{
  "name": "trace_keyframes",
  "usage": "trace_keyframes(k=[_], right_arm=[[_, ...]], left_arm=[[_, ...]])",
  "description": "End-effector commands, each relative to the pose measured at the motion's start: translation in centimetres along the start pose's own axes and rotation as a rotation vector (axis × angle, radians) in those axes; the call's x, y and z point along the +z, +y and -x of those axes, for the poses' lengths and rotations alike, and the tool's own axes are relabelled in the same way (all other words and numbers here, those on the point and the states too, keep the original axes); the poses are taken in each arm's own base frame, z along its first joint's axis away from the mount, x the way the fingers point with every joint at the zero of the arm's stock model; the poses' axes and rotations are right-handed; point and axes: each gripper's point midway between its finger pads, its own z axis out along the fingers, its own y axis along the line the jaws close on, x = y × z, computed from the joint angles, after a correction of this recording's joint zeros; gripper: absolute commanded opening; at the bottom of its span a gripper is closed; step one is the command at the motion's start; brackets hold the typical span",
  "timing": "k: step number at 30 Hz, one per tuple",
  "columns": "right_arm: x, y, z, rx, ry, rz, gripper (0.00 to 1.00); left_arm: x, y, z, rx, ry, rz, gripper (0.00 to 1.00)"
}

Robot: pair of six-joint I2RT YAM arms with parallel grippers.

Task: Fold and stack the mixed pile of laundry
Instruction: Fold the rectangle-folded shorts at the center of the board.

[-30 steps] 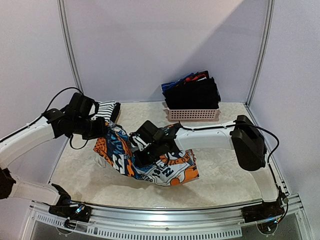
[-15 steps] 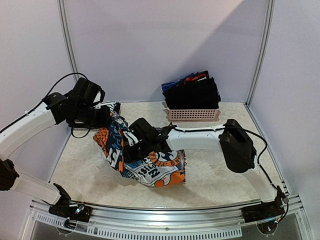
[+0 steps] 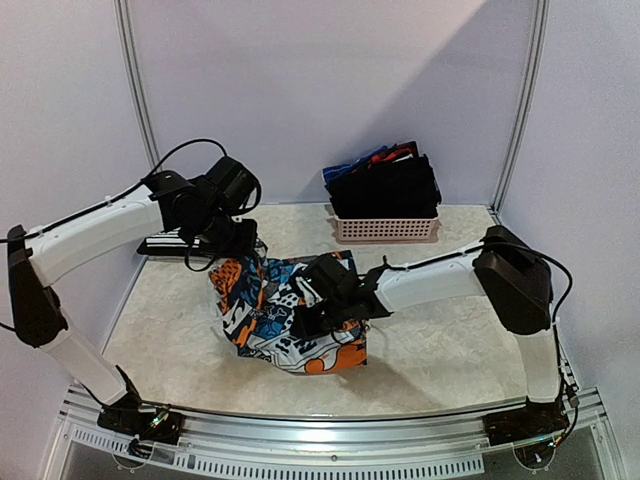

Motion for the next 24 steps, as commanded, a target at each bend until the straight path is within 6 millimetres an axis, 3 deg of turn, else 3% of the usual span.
trace_keyframes(k=[1, 8, 14, 18, 24], right_arm=[[-4.2, -0.3, 3.2, 0.004, -0.153, -0.045, 0.12], [-8.2, -5.8, 2.5, 0.052, -0.21, -0.235, 0.13], [-10.1, -11.0, 0.9, 0.099, -0.209, -0.383, 0.13], [-10.7, -14.2, 0.3, 0.15, -0.207, -0.43, 0.23], [-10.2, -15.2, 1.1, 0.172, -0.202, -0.355, 0.38]], left_arm=[[0.2, -1.9, 0.9, 0.019, -0.024, -0.001, 0.0], [1.0, -5.4, 1.7, 0.01, -0.049, -0.05, 0.0], [2.4, -8.2, 1.5, 0.003, -0.04, -0.098, 0.0], [3.2, -9.6, 1.3, 0.01, -0.039, -0.098, 0.0], [4.6, -10.5, 0.8, 0.019, -0.023, -0.088, 0.0]])
